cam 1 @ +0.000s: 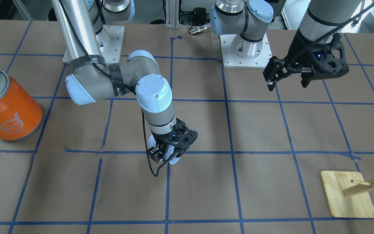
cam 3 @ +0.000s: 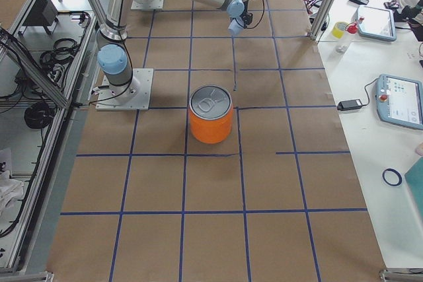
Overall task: Flip cup
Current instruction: 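Carry the white cup with the right gripper toward the table center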
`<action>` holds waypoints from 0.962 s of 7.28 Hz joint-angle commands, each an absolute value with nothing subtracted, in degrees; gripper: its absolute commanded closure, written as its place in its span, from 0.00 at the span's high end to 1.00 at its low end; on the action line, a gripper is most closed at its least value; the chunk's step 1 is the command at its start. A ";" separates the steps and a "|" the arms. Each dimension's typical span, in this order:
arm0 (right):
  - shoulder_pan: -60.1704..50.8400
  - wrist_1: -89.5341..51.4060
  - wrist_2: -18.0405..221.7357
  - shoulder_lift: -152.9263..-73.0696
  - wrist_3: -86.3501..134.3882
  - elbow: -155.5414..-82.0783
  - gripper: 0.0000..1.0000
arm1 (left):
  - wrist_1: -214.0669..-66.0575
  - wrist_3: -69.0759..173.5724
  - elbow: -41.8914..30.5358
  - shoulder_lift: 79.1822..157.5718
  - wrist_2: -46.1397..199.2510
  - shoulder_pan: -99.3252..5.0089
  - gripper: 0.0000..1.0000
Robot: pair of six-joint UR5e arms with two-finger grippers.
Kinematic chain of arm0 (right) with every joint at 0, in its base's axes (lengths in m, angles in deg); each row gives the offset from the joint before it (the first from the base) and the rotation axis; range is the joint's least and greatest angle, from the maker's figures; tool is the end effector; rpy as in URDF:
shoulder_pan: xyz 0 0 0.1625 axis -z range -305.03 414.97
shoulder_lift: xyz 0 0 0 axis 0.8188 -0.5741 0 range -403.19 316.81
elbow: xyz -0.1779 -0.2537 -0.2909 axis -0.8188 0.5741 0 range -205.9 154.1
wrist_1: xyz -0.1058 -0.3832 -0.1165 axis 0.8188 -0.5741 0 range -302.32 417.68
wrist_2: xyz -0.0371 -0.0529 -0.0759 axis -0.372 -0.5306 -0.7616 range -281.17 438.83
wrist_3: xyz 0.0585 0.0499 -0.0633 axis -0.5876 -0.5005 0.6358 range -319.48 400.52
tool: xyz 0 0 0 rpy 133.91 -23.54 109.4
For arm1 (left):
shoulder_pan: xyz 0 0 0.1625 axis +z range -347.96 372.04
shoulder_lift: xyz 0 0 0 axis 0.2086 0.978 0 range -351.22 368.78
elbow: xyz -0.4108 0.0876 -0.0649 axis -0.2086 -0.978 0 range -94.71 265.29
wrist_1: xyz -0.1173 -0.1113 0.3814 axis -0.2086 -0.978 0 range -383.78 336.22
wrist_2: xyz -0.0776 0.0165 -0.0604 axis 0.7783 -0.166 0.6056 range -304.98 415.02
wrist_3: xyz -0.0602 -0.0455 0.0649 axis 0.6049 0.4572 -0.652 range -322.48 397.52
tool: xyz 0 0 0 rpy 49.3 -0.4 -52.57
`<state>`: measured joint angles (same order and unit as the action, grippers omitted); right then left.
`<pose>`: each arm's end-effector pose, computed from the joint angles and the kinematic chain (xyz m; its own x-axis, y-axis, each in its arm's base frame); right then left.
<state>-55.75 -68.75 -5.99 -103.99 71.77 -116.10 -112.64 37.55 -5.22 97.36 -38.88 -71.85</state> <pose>0.3666 -0.5671 0.2548 -0.6109 -0.7916 -0.0130 -0.7813 0.6055 -0.1513 -0.0743 -0.4955 0.4980 -0.9917 -0.1091 -0.0679 -0.1069 0.9936 -0.0357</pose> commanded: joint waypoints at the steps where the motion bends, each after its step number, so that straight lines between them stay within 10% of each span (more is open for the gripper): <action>1: -60.41 -70.79 -5.99 -101.74 84.85 -114.94 0.00 | -112.64 37.25 -5.24 97.29 -38.76 -71.28 1.00; 7: -61.31 -74.33 -6.69 -98.39 100.11 -115.81 0.00 | -112.64 37.17 -5.41 97.11 -38.85 -71.11 1.00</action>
